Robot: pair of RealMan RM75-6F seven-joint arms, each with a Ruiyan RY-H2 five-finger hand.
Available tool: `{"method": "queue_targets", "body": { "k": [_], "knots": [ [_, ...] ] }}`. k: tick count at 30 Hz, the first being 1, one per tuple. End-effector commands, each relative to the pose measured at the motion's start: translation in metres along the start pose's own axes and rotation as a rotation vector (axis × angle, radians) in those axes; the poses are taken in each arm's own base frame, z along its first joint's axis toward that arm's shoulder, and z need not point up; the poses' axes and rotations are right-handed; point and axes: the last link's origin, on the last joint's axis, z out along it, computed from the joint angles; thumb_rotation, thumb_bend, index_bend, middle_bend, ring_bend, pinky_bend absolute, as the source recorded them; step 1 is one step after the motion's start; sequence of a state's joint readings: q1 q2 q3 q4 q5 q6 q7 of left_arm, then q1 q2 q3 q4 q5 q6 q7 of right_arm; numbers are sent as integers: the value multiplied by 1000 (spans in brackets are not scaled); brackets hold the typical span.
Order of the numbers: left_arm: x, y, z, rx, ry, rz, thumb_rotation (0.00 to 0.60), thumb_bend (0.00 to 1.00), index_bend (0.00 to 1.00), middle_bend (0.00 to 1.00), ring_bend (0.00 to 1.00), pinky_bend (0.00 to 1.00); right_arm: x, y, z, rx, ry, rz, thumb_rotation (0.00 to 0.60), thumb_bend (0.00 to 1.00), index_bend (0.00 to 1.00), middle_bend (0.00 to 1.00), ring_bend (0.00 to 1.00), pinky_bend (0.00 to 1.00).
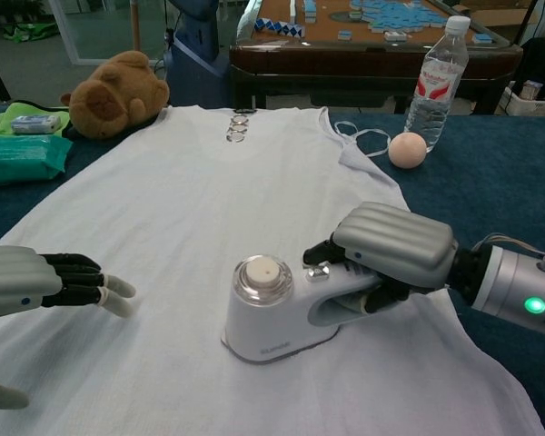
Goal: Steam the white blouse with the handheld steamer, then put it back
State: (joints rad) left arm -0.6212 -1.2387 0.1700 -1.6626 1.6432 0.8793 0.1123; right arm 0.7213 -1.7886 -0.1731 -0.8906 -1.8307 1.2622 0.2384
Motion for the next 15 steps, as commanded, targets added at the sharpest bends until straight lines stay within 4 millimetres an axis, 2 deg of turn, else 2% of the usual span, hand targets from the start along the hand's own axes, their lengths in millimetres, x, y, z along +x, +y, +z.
{"method": "queue_targets", "body": {
  "k": [1, 10, 15],
  "knots": [
    [0, 0, 0, 1, 1, 0, 505, 136, 124, 48, 79, 0, 1, -1, -11, 6, 1, 2, 600, 494, 932, 857, 769, 693],
    [4, 1, 0, -2, 12, 5, 508, 136, 124, 48, 79, 0, 28, 5, -16, -26, 119, 12, 600, 494, 932, 857, 769, 693],
    [11, 0, -4, 9, 38, 2, 515, 136, 125, 48, 79, 0, 50, 25, -41, -104, 188, -14, 600, 494, 932, 857, 769, 693]
  ]
}}
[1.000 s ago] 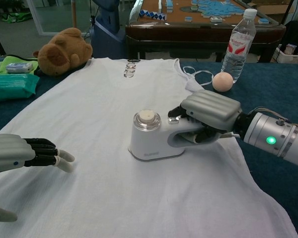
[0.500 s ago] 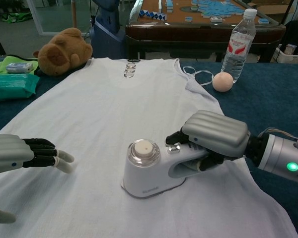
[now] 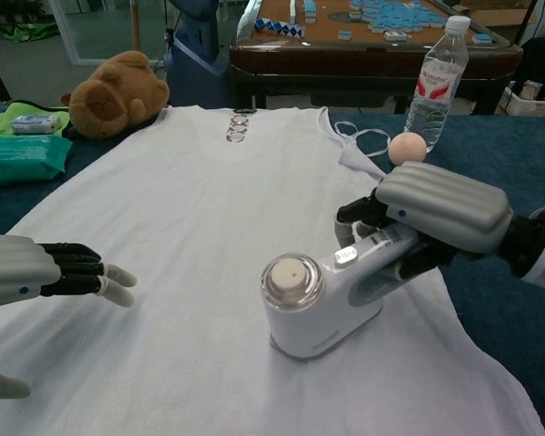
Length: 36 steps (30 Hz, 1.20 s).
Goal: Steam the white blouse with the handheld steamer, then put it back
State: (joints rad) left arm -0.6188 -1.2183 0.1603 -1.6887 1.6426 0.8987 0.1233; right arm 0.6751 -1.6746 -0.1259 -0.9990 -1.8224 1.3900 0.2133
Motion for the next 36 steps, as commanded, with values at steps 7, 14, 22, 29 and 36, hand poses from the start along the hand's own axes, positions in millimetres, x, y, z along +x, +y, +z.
{"method": "queue_targets", "body": {
  "k": [7, 14, 22, 29, 36],
  "knots": [
    [11, -6, -7, 34, 50, -13, 516, 136, 125, 48, 79, 0, 41, 45, -67, -206, 88, -39, 600, 494, 932, 857, 769, 693],
    [19, -10, -10, 64, 82, -27, 518, 136, 125, 48, 79, 0, 46, 66, -110, -330, 84, -64, 600, 494, 932, 858, 769, 693],
    [26, -10, -13, 79, 116, -36, 518, 136, 125, 48, 79, 0, 37, 86, -143, -477, 100, -19, 600, 494, 932, 858, 769, 693],
    [27, -11, -15, 89, 125, -43, 520, 136, 125, 48, 79, 0, 24, 101, -163, -565, 121, 6, 600, 494, 932, 858, 769, 693],
    [28, -11, -17, 97, 134, -46, 520, 136, 125, 48, 79, 0, 18, 122, -184, -674, 119, 8, 600, 494, 932, 858, 769, 693]
  ]
}}
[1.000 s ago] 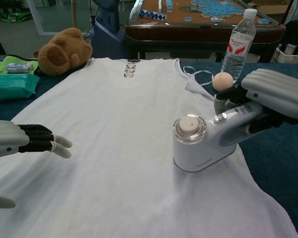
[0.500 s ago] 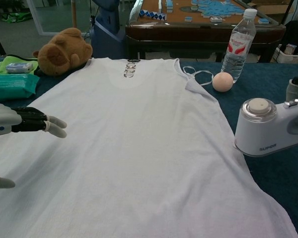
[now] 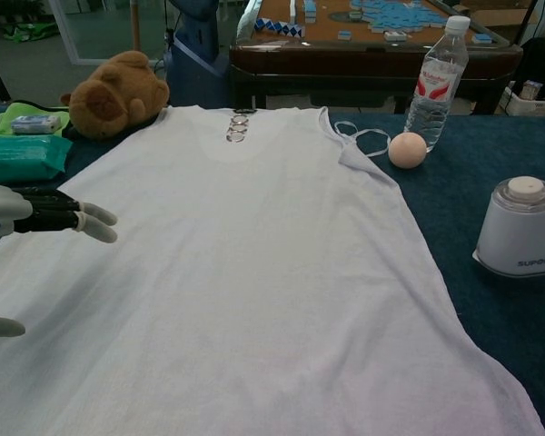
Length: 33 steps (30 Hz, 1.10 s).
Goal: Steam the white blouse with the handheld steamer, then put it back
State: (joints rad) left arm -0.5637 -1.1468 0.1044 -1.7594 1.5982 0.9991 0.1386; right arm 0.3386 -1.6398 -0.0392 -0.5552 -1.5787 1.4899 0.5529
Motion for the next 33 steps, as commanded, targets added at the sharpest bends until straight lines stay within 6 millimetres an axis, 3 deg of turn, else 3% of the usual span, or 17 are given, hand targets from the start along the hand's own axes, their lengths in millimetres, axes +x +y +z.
{"method": "queue_targets", "body": {
  "k": [1, 6, 10, 12, 17, 24, 33],
  "knots": [
    [1, 0, 0, 3, 4, -1, 520, 136, 125, 48, 79, 0, -8, 15, -7, -83, -7, 24, 600, 494, 932, 858, 769, 693],
    [2, 1, 0, 4, 11, -4, 515, 136, 125, 48, 79, 0, -14, 28, -13, -147, -43, 11, 600, 494, 932, 835, 734, 679],
    [2, 2, 0, 3, 14, -4, 521, 136, 125, 48, 79, 0, -23, 38, -17, -204, -123, -15, 600, 465, 906, 721, 587, 553],
    [3, 2, 0, 2, 16, -5, 520, 136, 125, 48, 79, 0, -25, 40, -18, -223, -146, -11, 600, 373, 787, 610, 467, 454],
    [4, 2, 1, 3, 20, -4, 521, 136, 124, 48, 79, 0, -23, 40, -18, -252, -147, 37, 600, 162, 505, 424, 301, 312],
    [7, 0, 0, 13, 35, -10, 520, 136, 124, 48, 79, 0, -12, 32, -18, -234, -162, 73, 600, 25, 177, 250, 158, 196],
    [11, -7, -4, 46, 56, -25, 518, 136, 124, 48, 79, 0, 10, 8, -17, -165, -149, 103, 600, 0, 106, 215, 130, 173]
  ]
}}
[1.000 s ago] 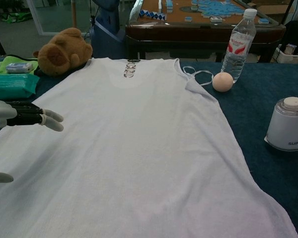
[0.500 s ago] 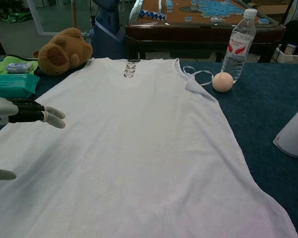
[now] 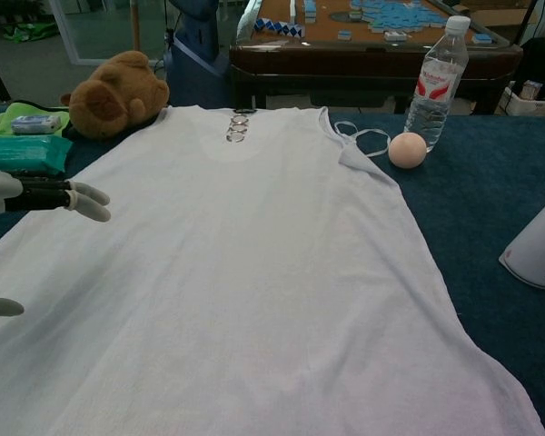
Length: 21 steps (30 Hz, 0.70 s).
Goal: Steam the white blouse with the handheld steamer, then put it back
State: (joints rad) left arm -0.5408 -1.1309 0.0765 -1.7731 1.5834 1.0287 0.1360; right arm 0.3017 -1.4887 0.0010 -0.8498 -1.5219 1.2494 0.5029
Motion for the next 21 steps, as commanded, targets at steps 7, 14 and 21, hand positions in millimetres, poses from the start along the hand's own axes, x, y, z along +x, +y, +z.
{"method": "queue_targets", "body": {
  "k": [7, 14, 21],
  "knots": [
    [16, -24, -9, 102, 81, -63, 519, 136, 123, 48, 79, 0, 57, -28, -15, 58, 110, -28, 600, 0, 109, 264, 131, 173],
    [25, -53, -26, 235, 192, -133, 571, 136, 123, 48, 79, 0, 92, -38, -35, -9, 181, -107, 600, 60, 232, 358, 194, 186],
    [23, -73, -49, 384, 299, -168, 600, 136, 123, 47, 79, 0, 105, -44, -56, -97, 185, -169, 600, 72, 274, 370, 195, 189]
  ]
}}
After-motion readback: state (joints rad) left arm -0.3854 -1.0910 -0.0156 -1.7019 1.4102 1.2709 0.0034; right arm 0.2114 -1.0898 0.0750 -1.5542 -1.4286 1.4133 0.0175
